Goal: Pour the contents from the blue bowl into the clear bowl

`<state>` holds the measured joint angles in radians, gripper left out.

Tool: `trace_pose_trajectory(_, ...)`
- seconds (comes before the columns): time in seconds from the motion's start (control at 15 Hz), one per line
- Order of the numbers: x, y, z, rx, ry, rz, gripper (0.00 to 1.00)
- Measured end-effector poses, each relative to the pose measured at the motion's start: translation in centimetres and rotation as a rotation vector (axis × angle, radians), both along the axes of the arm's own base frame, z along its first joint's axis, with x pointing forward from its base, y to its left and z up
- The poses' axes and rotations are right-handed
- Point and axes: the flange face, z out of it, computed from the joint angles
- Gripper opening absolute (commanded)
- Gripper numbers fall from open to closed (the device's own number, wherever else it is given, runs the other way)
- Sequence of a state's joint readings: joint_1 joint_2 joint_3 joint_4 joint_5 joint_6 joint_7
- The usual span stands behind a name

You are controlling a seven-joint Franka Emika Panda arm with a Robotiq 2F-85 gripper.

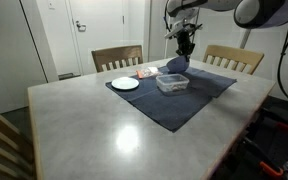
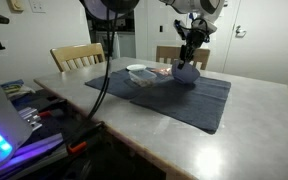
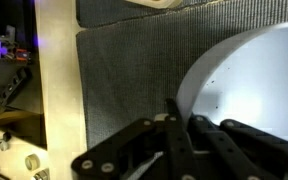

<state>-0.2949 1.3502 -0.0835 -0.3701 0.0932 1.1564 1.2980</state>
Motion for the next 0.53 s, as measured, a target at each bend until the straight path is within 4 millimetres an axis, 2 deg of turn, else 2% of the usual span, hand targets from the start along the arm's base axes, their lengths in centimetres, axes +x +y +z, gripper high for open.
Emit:
trace_pose_trajectory(0.27,-0.06,-0.24,0.03,0.007,-0.003,-0.005,0.01)
trace_pose_trajectory(0.33,-0.07,-0.25,0.03,0.008,-0.004,-0.005,0.31)
trace_pose_trajectory(0.4,-0.07,-0.27,0.02,0.009,-0.004,-0.006,0.32)
trace_pose_trajectory(0.53,-0.16,-0.38,-0.15,0.01,0.0,-0.008,0.46)
